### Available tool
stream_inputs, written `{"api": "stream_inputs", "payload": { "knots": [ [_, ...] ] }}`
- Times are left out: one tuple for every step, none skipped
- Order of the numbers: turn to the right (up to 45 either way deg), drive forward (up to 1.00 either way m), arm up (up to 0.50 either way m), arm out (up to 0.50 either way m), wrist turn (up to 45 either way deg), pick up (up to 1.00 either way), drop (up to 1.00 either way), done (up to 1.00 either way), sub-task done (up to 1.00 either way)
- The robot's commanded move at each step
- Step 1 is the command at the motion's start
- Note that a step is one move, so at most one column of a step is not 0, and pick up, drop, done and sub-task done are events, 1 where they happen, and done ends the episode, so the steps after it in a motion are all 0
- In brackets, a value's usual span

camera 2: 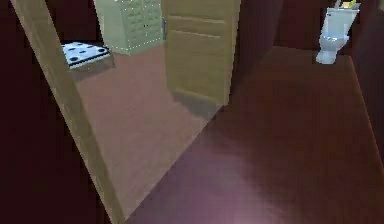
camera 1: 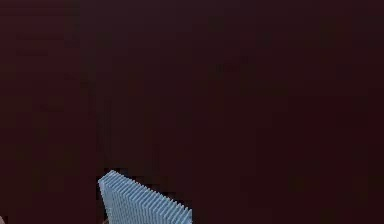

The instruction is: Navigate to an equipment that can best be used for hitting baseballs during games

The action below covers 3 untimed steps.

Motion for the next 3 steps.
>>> {"api": "stream_inputs", "payload": {
  "knots": [
    [45.0,0.0,0.0,0.0,0.0,0.0,0.0,0.0,0.0],
    [45.0,0.0,0.0,0.0,0.0,0.0,0.0,0.0,0.0],
    [24.0,0.0,0.0,0.0,0.0,0.0,0.0,0.0,0.0]
  ]
}}
